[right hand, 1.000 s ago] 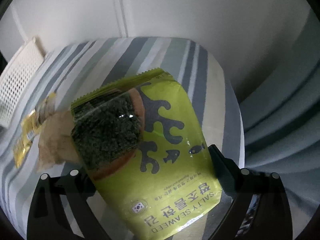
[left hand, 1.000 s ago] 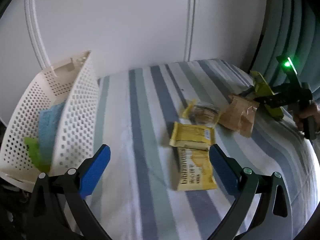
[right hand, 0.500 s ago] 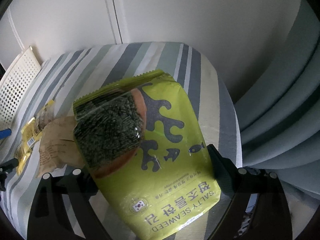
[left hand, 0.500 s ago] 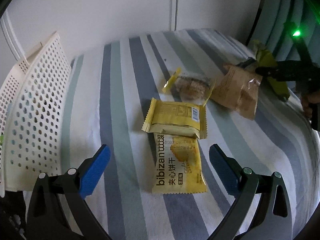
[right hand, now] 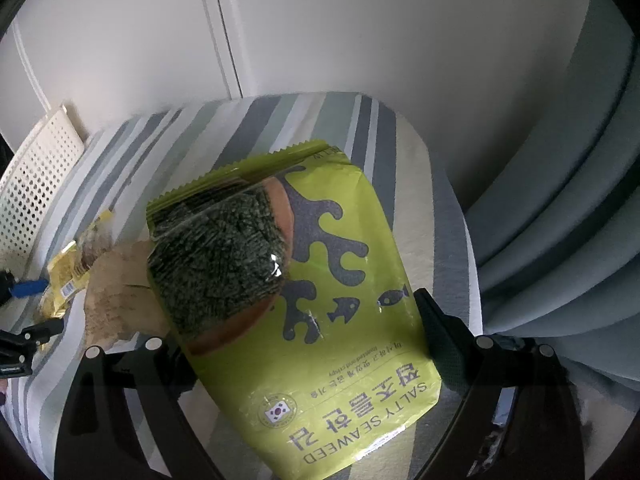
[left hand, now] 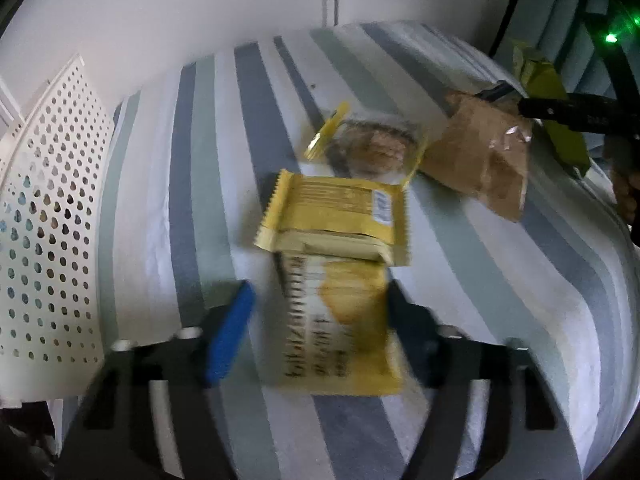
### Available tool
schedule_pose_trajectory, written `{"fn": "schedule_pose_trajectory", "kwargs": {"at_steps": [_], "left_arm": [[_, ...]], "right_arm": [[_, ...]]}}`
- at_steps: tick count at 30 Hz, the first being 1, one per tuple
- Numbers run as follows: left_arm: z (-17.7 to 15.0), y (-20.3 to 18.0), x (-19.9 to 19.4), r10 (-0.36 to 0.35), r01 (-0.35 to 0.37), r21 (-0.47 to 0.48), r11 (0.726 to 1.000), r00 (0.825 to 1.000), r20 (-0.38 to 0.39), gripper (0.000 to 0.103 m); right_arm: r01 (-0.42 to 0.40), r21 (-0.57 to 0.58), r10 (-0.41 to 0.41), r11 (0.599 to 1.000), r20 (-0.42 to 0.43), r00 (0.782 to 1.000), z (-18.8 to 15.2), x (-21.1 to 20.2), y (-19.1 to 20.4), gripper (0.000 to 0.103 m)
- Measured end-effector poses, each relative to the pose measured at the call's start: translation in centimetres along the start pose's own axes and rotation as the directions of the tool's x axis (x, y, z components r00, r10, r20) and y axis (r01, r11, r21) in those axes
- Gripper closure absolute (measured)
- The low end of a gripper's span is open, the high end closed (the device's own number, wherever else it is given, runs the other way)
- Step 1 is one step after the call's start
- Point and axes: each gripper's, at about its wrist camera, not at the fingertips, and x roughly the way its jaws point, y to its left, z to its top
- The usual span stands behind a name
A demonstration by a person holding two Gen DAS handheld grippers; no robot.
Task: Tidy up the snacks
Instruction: 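Close the left tool on the yellow bibizan biscuit pack and lift it, then carry the biscuit pack into the basket with the left tool and release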
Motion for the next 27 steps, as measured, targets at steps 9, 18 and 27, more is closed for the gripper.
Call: {"fn": "schedule_pose_trajectory", "kwargs": {"at_steps": [9,18,27], "left_arm": [[-1.8,-0.2,-3.1,-0.020,0.022,-0.015,1.000,0.994,0.107,0.056],[-2.0,1.3,-7.3,-0.021,0.033,-0.049,0.998,0.976,0.218,0.056],[-0.7,3.0,-10.7,0.004,0.029,-0.097,0.995,0.947,0.322,0.056]], "right_arm": [[-0.081,0.098,0.075,0.992,0.065,0.995,-0.5,-1.8,-0.8,0.012],[-0.147,0.180,0.126,0.973,0.122,0.984,-1.1,-3.0,-1.0,0.013],[-0.209,0.179,0.176,0.961,0.183,0.967,-0.7,-5.9,0.9,0.013]]}}
